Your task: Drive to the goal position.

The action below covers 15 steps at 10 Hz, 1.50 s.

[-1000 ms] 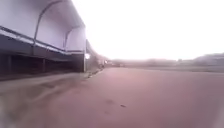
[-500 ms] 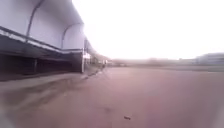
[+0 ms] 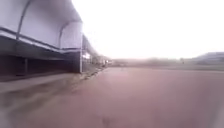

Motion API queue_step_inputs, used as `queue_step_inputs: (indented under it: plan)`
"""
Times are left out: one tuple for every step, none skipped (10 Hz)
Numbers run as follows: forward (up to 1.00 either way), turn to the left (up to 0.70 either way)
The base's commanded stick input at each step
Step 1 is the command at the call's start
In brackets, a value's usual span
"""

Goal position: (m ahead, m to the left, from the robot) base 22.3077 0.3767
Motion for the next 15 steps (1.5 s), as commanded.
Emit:
queue_step_inputs:
  plan:
    - [0.70, 0.00]
    - [0.70, 0.00]
    - [0.70, 0.00]
    - [0.70, -0.35]
    - [0.70, -0.35]
    - [0.70, -0.15]
    - [0.70, 0.00]
    - [0.70, -0.02]
    - [0.70, -0.25]
    - [0.70, -0.35]
    - [0.70, 0.00]
    - [0.70, 0.00]
    - [0.70, 0.00]
    - [0.70, 0.00]
    - [0.70, 0.00]
